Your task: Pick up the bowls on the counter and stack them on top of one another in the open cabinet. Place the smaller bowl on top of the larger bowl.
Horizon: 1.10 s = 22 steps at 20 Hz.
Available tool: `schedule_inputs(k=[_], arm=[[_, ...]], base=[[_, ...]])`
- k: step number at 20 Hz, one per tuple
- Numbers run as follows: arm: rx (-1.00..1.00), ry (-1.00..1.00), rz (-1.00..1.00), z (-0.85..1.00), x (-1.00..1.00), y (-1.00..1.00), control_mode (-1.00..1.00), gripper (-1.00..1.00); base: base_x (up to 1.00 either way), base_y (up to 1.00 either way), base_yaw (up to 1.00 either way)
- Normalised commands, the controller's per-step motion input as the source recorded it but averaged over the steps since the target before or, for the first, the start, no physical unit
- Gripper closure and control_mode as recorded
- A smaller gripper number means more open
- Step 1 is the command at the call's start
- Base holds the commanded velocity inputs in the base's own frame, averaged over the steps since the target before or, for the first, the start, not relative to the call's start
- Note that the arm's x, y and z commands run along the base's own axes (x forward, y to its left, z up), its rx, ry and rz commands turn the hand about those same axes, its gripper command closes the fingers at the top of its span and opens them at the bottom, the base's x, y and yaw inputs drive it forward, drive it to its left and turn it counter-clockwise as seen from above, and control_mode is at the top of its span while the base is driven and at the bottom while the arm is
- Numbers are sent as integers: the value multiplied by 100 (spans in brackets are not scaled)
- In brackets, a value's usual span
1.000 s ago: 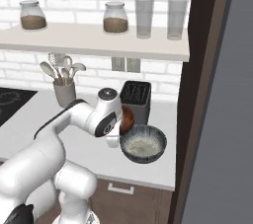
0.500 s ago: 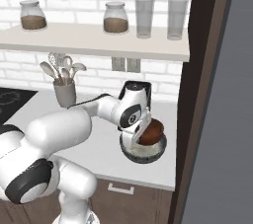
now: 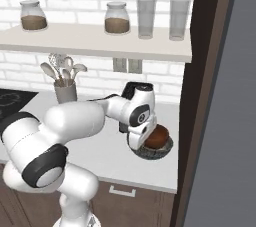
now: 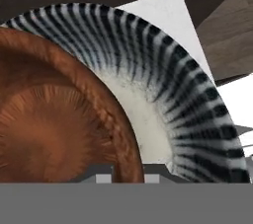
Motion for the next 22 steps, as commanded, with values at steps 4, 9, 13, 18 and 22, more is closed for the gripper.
schedule_inputs(k=[4,9,13,18,22], arm=[[0,-3,0,15,-6,0,-100,-100],[0,-22,0,84,-30,7,-100,-100],[0,-6,0,32,-60,28,-100,-100],[0,9,6,-7,-45,55,-100,-100],[0,4,-5,-10,0,56,-100,-100]], base=[[0,0,0],[0,0,0],[0,0,0],[0,0,0],[0,0,0]])
